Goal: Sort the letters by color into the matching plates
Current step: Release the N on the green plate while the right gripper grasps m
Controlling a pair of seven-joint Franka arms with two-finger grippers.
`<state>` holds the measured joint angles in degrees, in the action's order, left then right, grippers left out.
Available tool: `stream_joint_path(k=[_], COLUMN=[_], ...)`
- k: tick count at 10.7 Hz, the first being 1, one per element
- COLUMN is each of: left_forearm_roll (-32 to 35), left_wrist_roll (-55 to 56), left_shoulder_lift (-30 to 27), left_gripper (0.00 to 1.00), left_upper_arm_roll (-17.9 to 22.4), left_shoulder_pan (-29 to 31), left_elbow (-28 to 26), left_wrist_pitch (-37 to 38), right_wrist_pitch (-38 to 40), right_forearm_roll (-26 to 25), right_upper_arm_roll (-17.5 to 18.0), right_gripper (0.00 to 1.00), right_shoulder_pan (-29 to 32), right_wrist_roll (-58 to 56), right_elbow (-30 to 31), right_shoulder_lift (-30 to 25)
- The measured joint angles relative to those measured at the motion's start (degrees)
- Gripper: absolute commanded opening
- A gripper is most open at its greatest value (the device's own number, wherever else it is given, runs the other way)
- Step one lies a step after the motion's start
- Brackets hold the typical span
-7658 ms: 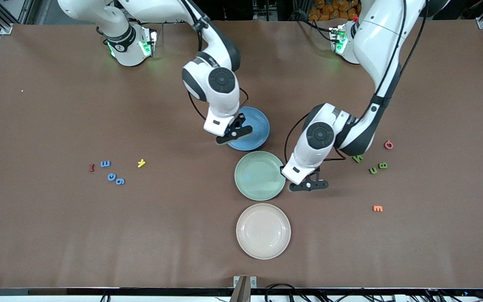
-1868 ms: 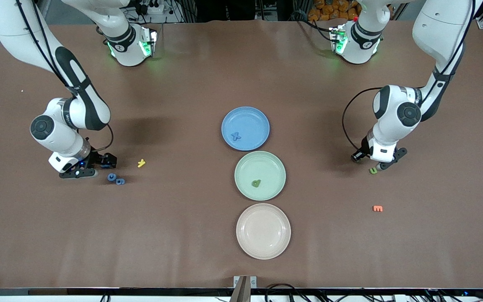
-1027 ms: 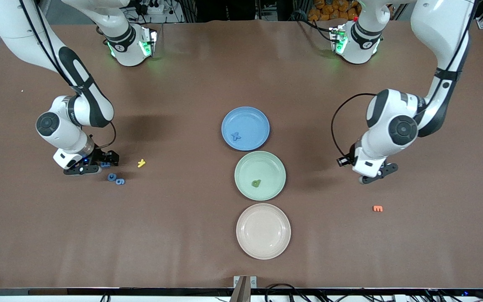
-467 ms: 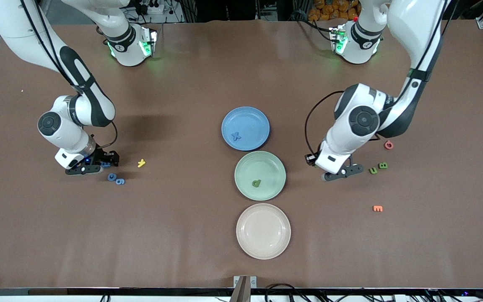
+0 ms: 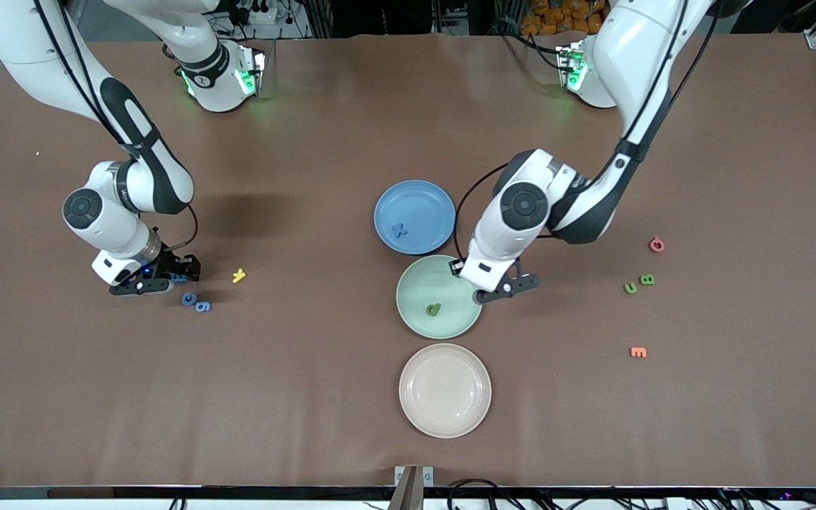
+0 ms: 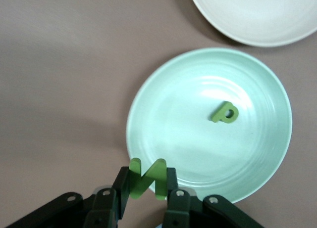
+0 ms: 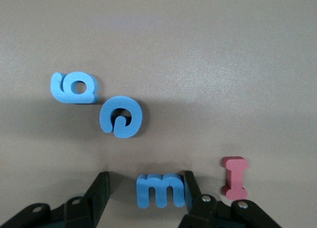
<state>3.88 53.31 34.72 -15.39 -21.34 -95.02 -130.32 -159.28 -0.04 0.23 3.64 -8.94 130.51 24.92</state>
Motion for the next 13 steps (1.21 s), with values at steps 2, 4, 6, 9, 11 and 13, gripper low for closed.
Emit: stream_joint_path(k=[2,4,6,9,11,13], left_forearm_roll=[0.2,0.7,0.7,0.7,1.7,3.4], left_wrist_roll=[2.6,5.2,6.4,6.7,6.7,5.1], left_shoulder_lift=[3.7,6.4,8.6,9.7,8.6,4.6], left_gripper=[0.0,0.0,0.99,1.0,1.0,1.0], left_upper_arm_roll=[0.3,1.3,2.3,2.8,4.6,5.9], left_shoulder_pan=[-1.8,-3.9,-5.5,-5.7,-5.3,-3.0], left_elbow=[3.0,6.1,8.3,9.4,11.2,12.0], left_wrist_pitch=[-0.1,-0.2,-1.3,-2.2,-2.4,-0.3], right_wrist_pitch=[0.0,-0.1,-0.1,-0.3,-0.3,-0.3], right_forearm_roll=[0.0,0.0,0.0,0.0,0.0,0.0], right_upper_arm_roll=[0.0,0.0,0.0,0.0,0.0,0.0], right_gripper=[0.68,0.68,0.57,0.49,0.44,0.37], right_shoulder_pan=[0.0,0.1,0.2,0.5,0.6,0.6], right_wrist_roll=[0.0,0.0,0.0,-0.8,-0.9,-0.9], right_elbow=[0.0,0.1,0.2,0.4,0.5,0.5], right_shoulder_lift=[0.0,-0.1,-0.1,-0.5,-0.5,-0.7])
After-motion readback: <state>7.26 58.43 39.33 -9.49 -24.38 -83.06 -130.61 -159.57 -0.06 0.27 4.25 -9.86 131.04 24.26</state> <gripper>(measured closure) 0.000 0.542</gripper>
